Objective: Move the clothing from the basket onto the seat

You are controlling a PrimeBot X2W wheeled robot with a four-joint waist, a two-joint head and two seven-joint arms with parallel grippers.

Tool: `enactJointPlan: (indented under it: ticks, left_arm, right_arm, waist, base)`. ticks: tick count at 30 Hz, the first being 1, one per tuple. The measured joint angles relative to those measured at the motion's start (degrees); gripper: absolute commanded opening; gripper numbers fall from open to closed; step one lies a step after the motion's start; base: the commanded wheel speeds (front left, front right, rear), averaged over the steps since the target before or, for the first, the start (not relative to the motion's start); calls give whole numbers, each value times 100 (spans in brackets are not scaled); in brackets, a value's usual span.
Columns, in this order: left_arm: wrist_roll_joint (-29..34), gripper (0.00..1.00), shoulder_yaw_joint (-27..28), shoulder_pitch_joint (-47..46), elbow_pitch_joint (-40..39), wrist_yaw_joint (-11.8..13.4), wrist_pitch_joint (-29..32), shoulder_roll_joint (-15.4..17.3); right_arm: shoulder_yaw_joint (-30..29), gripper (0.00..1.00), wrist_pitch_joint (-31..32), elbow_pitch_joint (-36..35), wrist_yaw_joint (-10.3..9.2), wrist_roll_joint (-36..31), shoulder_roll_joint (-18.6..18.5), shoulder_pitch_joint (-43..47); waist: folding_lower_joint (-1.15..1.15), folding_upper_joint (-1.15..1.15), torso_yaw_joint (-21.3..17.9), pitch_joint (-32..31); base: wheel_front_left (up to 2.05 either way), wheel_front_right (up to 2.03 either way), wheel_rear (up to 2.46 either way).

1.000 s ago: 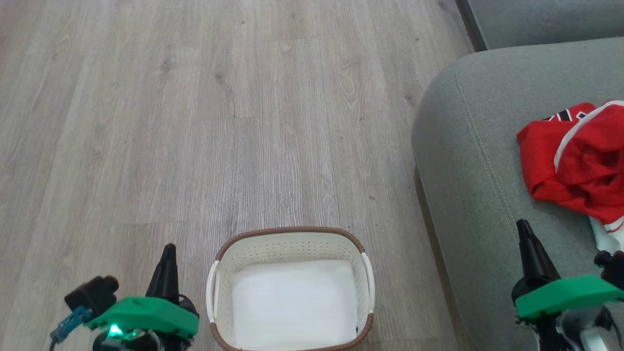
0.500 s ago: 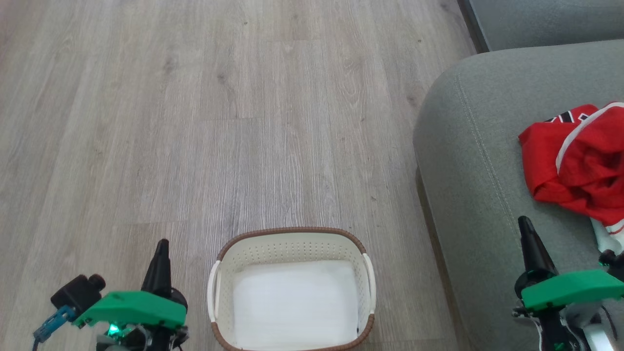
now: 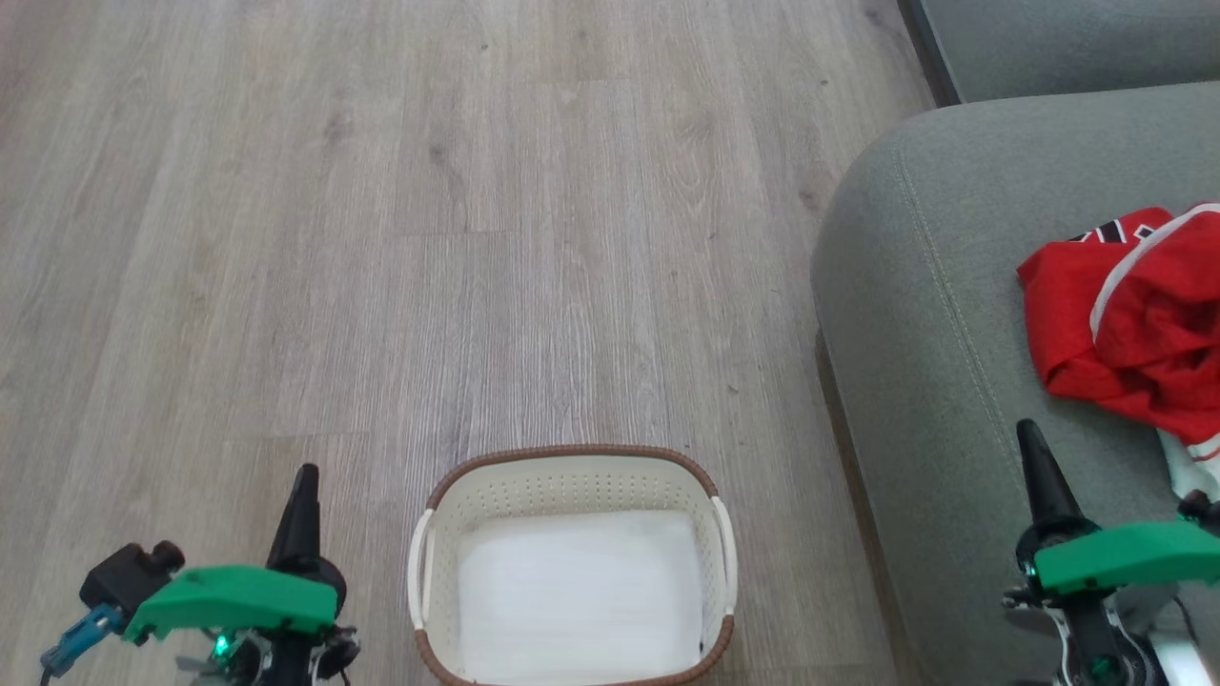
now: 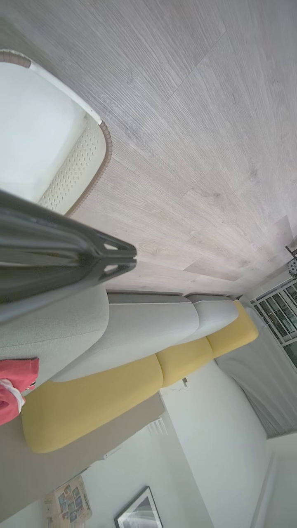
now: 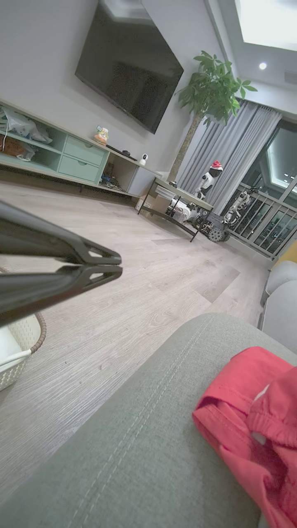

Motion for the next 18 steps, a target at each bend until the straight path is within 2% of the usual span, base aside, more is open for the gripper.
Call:
enactJointPlan:
  ticks: [18]
  left_arm:
    - [-1149, 0, 205, -81, 0, -147, 266, -1]
  right_arm:
    - [-185, 0, 303, 75, 0, 945, 190, -63]
  waist:
    - [0, 0, 42, -17]
  base:
    - [0, 0, 0]
